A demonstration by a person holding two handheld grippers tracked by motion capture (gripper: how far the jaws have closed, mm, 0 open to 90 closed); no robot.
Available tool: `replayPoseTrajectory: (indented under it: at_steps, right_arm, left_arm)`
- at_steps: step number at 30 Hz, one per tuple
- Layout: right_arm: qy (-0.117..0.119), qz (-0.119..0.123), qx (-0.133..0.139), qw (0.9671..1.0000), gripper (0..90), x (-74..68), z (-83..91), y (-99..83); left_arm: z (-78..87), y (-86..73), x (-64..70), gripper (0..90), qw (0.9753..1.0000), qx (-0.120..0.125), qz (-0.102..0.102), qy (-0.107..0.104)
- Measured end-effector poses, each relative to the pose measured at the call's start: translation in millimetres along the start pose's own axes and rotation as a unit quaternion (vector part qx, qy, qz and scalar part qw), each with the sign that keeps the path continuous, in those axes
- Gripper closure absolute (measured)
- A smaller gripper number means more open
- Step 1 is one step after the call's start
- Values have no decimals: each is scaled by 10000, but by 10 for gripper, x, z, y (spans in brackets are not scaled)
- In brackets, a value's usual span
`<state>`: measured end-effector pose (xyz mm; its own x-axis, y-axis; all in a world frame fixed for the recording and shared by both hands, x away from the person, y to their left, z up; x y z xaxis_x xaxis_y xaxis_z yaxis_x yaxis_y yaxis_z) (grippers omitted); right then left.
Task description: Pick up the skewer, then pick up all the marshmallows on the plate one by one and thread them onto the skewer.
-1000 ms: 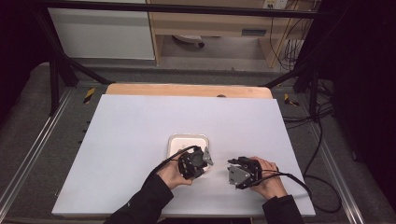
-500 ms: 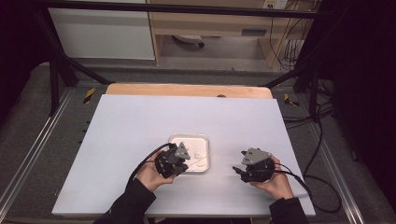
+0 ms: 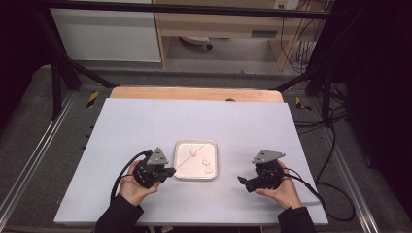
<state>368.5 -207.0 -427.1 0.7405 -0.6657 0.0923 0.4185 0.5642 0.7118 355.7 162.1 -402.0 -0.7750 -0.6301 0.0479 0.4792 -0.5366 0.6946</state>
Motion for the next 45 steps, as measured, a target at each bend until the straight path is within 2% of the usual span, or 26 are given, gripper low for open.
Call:
replayPoseTrajectory:
  at_steps: [4,10,16,19,22,25,32,39,41,45]
  right_arm:
    - [-12,-116,-36,9999,15,-21,-21,46]
    - [-17,-170,37,9998,8,-62,-37,147]
    - [86,-274,245,9993,8,-100,-90,250]
    - [47,-312,268,9991,7,-119,-119,297]
    - [127,-414,339,9985,8,-146,-146,356]
    - [134,-403,353,9985,8,-168,-190,423]
    - [186,-441,415,9980,9,-235,-324,594]
    - [234,-371,420,9982,14,-297,-495,751]
    - [243,-330,372,9985,20,-312,-539,795]
    - [300,-350,460,9979,54,-330,-623,875]
  left_arm:
    - [56,-102,-48,890,9998,125,142,39]
    - [89,-219,-78,890,9993,257,251,94]
    - [134,-310,-101,889,9982,430,364,180]
    - [155,-353,-113,889,9980,468,386,175]
    - [175,-401,-124,889,9978,479,417,176]
    - [186,-443,-135,889,9975,517,462,164]
    - [186,-488,-145,889,9970,557,521,112]
    - [181,-498,-155,889,9967,602,543,96]
    - [176,-501,-159,889,9966,603,554,92]
    - [177,-506,-161,889,9965,610,559,92]
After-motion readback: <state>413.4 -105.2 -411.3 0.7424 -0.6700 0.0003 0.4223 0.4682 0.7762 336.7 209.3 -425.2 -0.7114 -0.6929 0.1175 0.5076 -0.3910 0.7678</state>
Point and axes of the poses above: each handheld gripper's, and its own axes: z roughly backward along the jaws, y roughly out of its top, x roughly to its right, the point moved 1 cm from there along -z, roughly forward along the jaws, and after that the axes turned 4 degrees about z, right-handed, at the moved point
